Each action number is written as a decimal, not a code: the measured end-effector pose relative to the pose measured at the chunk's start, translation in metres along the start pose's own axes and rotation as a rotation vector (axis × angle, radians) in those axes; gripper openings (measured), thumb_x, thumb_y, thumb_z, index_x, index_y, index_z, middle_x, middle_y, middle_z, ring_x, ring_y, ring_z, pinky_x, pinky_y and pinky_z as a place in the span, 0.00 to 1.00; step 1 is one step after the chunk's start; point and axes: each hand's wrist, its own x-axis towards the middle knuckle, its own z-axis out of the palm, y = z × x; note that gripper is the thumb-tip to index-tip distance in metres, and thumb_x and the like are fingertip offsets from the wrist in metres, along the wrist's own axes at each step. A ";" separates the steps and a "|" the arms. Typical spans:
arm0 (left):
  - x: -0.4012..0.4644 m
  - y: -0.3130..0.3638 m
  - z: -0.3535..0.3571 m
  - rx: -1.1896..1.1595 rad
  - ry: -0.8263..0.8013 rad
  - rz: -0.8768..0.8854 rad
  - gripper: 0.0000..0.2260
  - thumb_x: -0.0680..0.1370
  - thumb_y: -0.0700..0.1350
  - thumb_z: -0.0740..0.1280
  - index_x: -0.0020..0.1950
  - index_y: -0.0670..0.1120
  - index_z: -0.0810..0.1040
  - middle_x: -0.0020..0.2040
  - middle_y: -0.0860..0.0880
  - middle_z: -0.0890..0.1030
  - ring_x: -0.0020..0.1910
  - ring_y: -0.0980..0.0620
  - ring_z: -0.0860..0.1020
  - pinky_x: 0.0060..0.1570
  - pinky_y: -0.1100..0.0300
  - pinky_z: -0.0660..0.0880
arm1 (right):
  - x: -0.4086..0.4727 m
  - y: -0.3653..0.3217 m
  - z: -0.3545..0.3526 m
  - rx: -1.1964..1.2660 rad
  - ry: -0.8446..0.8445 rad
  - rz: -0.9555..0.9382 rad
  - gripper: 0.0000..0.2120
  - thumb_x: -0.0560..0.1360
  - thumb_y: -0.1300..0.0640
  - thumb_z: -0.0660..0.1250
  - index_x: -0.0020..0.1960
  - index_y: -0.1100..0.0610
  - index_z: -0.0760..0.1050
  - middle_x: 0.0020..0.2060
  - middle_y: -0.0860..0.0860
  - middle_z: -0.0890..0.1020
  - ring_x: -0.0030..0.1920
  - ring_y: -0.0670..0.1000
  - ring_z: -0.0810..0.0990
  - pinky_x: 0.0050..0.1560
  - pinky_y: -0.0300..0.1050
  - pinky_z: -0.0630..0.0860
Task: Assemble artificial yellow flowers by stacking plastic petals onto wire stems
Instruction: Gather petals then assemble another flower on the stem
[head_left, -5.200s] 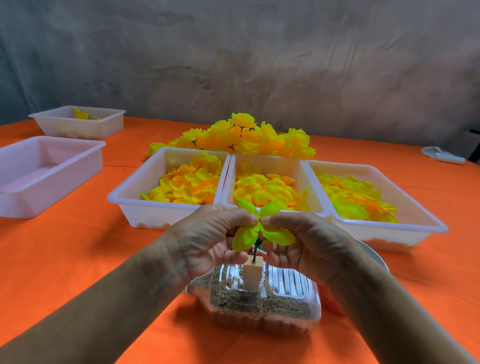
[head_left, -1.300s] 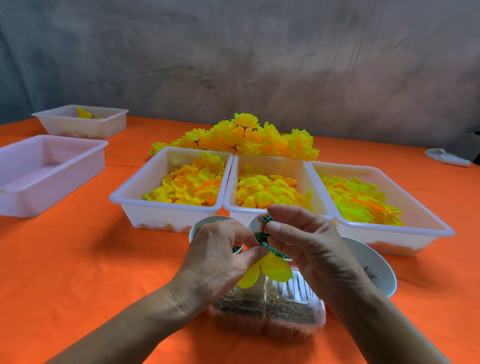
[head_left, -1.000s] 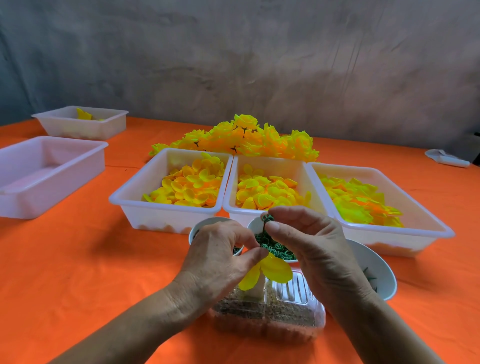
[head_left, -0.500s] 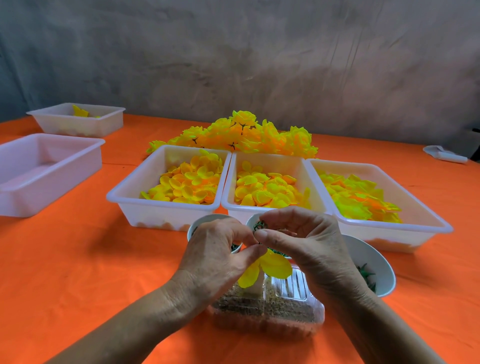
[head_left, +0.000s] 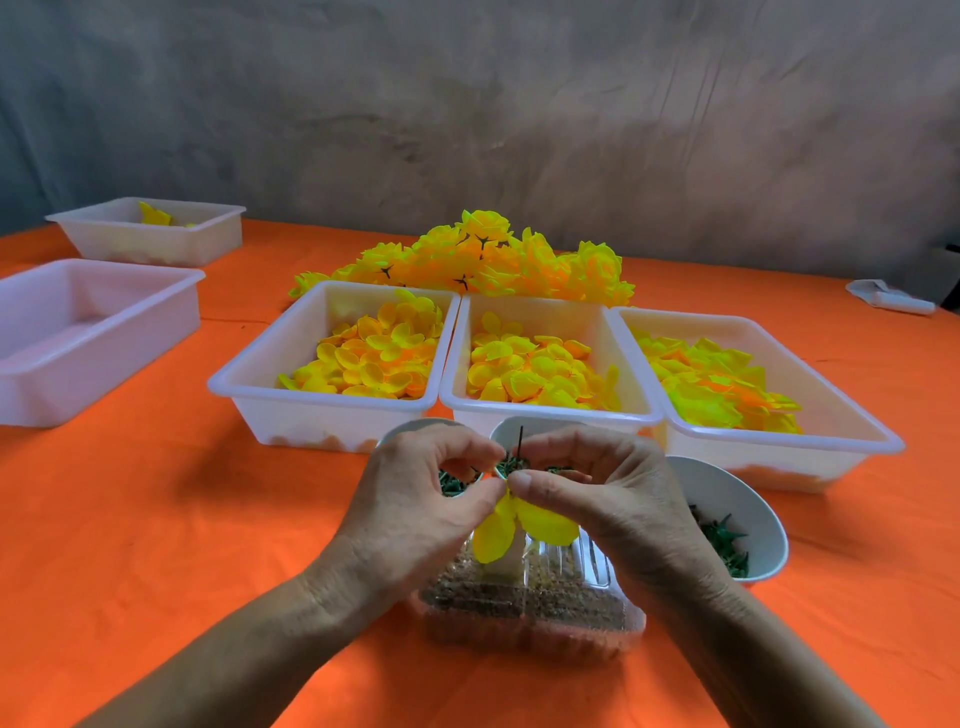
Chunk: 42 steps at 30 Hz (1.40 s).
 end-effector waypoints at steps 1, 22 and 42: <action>-0.001 -0.001 -0.001 -0.033 0.020 -0.005 0.06 0.71 0.40 0.73 0.44 0.50 0.83 0.42 0.54 0.84 0.43 0.60 0.80 0.47 0.68 0.74 | -0.001 0.002 0.000 -0.022 0.006 0.011 0.10 0.57 0.58 0.78 0.38 0.47 0.84 0.34 0.48 0.85 0.35 0.44 0.81 0.37 0.35 0.76; 0.004 0.006 -0.001 0.266 0.020 0.332 0.04 0.67 0.42 0.71 0.36 0.42 0.82 0.35 0.48 0.81 0.38 0.45 0.79 0.40 0.46 0.75 | 0.002 0.011 -0.006 -0.459 0.017 -0.205 0.04 0.68 0.64 0.75 0.40 0.57 0.84 0.38 0.49 0.84 0.42 0.47 0.80 0.44 0.35 0.73; 0.013 0.010 -0.007 0.346 -0.085 0.407 0.03 0.68 0.43 0.71 0.34 0.45 0.82 0.33 0.52 0.79 0.35 0.49 0.77 0.37 0.51 0.73 | 0.004 0.002 -0.009 -0.650 -0.009 -0.400 0.02 0.67 0.60 0.76 0.38 0.57 0.84 0.36 0.50 0.83 0.43 0.54 0.78 0.43 0.54 0.75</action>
